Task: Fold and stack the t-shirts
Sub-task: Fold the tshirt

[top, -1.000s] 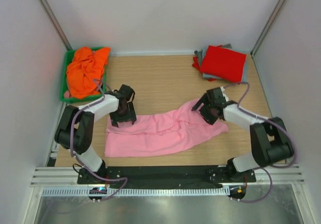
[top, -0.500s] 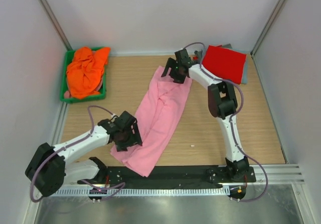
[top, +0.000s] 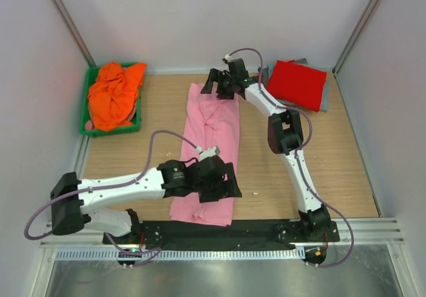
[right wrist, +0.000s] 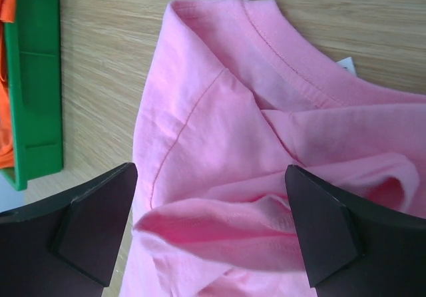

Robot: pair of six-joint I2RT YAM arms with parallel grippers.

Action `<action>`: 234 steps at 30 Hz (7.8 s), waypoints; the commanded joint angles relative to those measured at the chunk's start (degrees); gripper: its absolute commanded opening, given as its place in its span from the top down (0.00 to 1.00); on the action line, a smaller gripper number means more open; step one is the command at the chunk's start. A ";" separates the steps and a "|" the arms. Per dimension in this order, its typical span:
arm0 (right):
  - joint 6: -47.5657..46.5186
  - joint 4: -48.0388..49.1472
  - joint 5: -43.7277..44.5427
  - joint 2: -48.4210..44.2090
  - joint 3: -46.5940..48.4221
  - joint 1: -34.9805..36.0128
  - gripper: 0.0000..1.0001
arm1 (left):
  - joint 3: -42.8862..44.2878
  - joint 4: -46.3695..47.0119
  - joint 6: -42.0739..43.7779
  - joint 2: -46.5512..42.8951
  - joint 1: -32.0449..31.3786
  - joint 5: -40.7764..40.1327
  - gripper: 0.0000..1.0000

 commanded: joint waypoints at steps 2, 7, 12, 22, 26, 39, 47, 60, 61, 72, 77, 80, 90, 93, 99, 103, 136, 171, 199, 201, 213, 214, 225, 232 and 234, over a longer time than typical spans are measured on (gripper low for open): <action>-6.67 -0.44 6.64 -16.35 -7.55 -0.70 0.00 | 9.79 -13.84 3.64 -6.35 -0.21 -14.25 0.11; -6.69 -0.17 11.22 -31.12 -21.00 -0.70 0.00 | 14.90 -26.51 12.93 -10.91 1.90 -19.63 0.09; -3.34 -1.84 8.50 -32.56 -24.11 1.31 0.00 | 19.38 -39.96 20.86 -15.48 6.02 -28.86 0.07; -6.23 -20.29 27.12 -16.04 -0.74 11.94 0.19 | 10.08 -31.81 35.63 -32.45 13.41 -34.06 0.00; -7.12 -21.61 34.76 -12.43 3.22 14.76 0.24 | 5.68 -28.56 37.92 -34.13 15.08 -33.62 0.00; -8.88 -18.99 44.80 -7.86 3.40 17.58 0.37 | 1.54 -25.21 38.89 -38.17 15.26 -34.24 0.00; -9.05 -16.43 43.83 -4.61 5.60 17.58 0.39 | 1.28 -25.03 38.80 -38.79 15.26 -34.59 0.00; -10.10 -13.10 47.61 -6.00 1.93 17.58 0.84 | 1.10 -25.30 38.36 -39.40 15.26 -36.08 0.00; -10.45 -12.74 48.39 -6.80 1.13 17.58 0.87 | 1.10 -25.47 38.36 -39.32 15.26 -36.08 0.00; -7.31 -10.29 55.78 -22.78 -20.71 17.49 0.99 | 1.11 -25.91 37.75 -39.22 15.26 -37.31 0.00; -2.91 -8.34 56.49 -32.64 -34.55 17.49 0.92 | 1.10 -25.82 37.75 -38.88 15.26 -37.49 0.00; 0.34 -10.71 57.10 -35.36 -39.74 17.58 0.63 | 1.28 -26.17 37.49 -37.73 15.26 -37.66 0.00; 2.98 3.24 38.50 -47.49 -59.77 14.51 0.16 | -0.47 -18.92 30.81 -25.79 15.26 -27.67 0.03; 4.31 5.72 29.26 -44.71 -59.01 11.08 0.16 | -5.39 -10.48 27.57 -22.01 15.26 -21.24 0.04; 2.03 2.56 28.53 -35.65 -50.23 9.23 0.19 | -12.16 0.78 23.95 -12.01 15.26 -15.43 0.05; -0.96 -0.69 30.74 -26.34 -41.26 7.57 0.20 | -13.40 6.60 23.78 -3.40 15.35 -13.32 0.05; -11.17 -11.06 19.73 -27.78 -19.75 -2.99 0.13 | -0.21 -7.60 17.36 -3.69 19.48 -4.86 0.08; 15.20 0.44 9.12 -98.30 -121.31 2.19 0.39 | -23.42 16.89 1.54 -3.11 9.11 -6.11 0.31; 22.41 -4.65 13.24 -110.24 -123.60 10.89 0.98 | -25.00 11.80 -2.33 -8.01 5.51 -9.45 1.00; 24.68 -5.70 14.21 -111.56 -123.25 13.18 0.99 | -25.17 8.55 -3.20 -11.44 4.72 -10.06 1.00; 27.35 -10.02 22.99 -111.50 -113.06 22.24 0.98 | -16.67 -7.09 -1.72 -19.10 3.05 -16.11 1.00; 24.64 -10.63 26.40 -108.87 -110.18 22.32 0.99 | -15.34 -9.80 0.03 -18.58 3.22 -17.00 1.00; 9.85 -13.09 38.01 -89.26 -87.75 22.06 0.99 | 1.89 -15.28 18.12 -11.81 16.83 -13.59 1.00; 4.06 -13.71 40.76 -79.50 -78.60 18.64 0.99 | 8.13 -12.38 27.27 -2.94 27.47 -5.94 1.00; 2.99 -13.09 40.41 -76.69 -76.41 16.45 0.99 | 10.76 -11.76 29.21 1.35 30.46 -3.23 1.00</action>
